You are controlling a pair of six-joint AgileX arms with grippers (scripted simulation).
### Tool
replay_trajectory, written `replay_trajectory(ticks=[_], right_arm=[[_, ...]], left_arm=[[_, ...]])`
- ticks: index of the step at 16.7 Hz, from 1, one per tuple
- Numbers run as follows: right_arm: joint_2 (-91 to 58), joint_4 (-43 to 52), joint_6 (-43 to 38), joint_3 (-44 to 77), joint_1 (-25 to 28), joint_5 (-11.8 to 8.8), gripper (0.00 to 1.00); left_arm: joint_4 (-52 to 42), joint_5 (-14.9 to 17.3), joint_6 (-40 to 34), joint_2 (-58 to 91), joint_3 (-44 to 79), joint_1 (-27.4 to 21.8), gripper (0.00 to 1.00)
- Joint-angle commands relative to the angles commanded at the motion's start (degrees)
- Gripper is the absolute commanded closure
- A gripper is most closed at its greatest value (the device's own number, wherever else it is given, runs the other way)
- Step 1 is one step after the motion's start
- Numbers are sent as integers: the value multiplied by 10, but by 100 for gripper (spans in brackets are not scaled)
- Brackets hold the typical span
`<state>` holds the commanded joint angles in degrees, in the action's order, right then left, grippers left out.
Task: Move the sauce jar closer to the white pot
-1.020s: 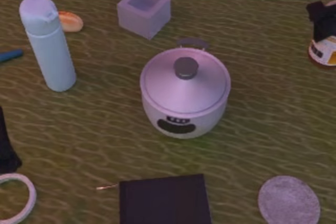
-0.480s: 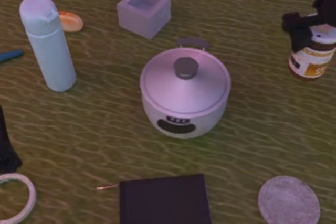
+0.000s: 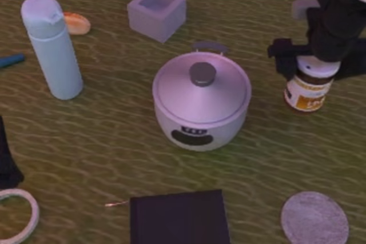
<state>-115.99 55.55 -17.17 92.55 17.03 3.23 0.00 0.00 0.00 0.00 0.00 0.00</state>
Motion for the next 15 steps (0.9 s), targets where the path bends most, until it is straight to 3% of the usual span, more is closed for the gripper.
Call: replay_trajectory(ticks=[5,15], right_arm=[[-3,-2,-3,-2,-1,-1,100],[-40,-98,-2,-58,1,1,100]], left_arm=[[0,0,0,0,0,0,0],[0,0,0,0,0,0,0]])
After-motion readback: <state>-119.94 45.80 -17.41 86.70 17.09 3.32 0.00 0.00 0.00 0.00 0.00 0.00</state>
